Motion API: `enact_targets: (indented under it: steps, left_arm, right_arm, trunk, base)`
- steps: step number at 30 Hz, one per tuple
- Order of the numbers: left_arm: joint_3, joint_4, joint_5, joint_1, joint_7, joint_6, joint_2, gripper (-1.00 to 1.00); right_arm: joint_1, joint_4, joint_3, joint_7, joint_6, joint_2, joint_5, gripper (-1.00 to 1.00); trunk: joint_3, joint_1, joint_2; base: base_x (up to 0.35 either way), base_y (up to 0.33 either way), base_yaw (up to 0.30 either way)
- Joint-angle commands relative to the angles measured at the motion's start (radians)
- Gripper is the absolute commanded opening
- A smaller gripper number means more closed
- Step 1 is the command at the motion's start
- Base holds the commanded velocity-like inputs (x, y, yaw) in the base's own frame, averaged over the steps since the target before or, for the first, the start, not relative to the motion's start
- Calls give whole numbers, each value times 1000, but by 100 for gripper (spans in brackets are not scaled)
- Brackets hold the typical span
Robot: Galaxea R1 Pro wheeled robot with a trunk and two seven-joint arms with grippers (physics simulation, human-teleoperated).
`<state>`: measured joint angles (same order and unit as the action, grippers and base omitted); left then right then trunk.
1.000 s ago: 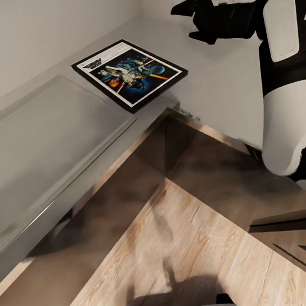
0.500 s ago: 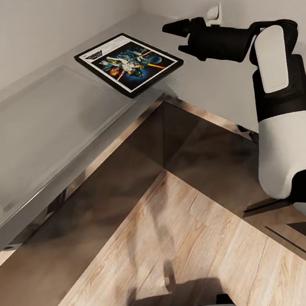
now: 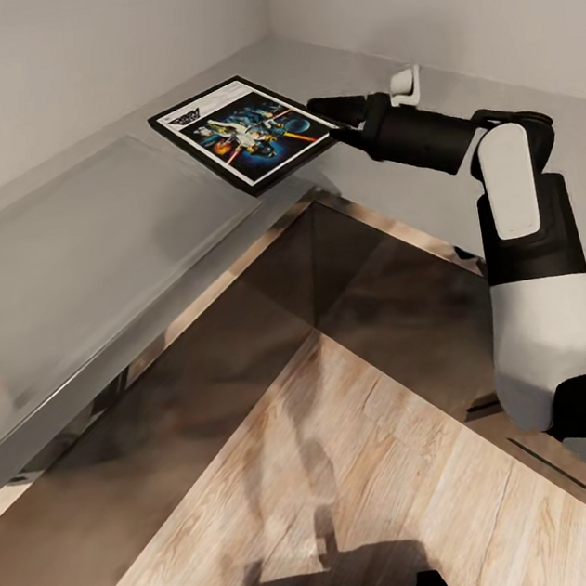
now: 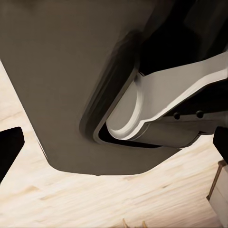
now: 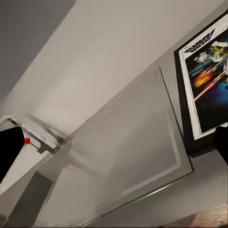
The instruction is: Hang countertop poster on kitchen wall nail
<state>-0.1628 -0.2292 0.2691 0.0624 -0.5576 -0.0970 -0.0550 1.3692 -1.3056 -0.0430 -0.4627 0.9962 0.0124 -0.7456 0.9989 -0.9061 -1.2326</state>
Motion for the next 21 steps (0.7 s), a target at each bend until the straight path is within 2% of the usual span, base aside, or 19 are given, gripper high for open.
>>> enact_targets:
  steps: [1, 16, 18, 19, 21]
  left_arm:
    - [-1, -1, 3, 1, -4, 0, 0, 100]
    - [-3, -5, 4, 1, -8, -3, -3, 100]
    - [-3, -6, 5, 1, -16, -4, -10, 100]
    - [-3, -6, 5, 1, -28, -4, -15, 100]
    - [-3, -7, 5, 1, -38, -4, -17, 100]
  right_arm:
    - [-15, -11, -2, -27, 4, 0, 8, 100]
    - [-111, -43, -1, -136, 4, 3, 8, 100]
    - [-136, -56, -1, -168, 4, 3, 8, 100]
    - [-173, -67, -1, -206, 4, 3, 8, 100]
    - [-201, -72, -1, -227, 4, 3, 8, 100]
  trunk:
    - [-1, 0, 0]
    - [-26, 0, 0]
    - [-30, 0, 0]
    - [-31, 0, 0]
    - [-35, 0, 0]
  base:
    - [0, 0, 0]
    - [0, 0, 0]
    - [0, 0, 0]
    - [0, 0, 0]
    - [0, 0, 0]
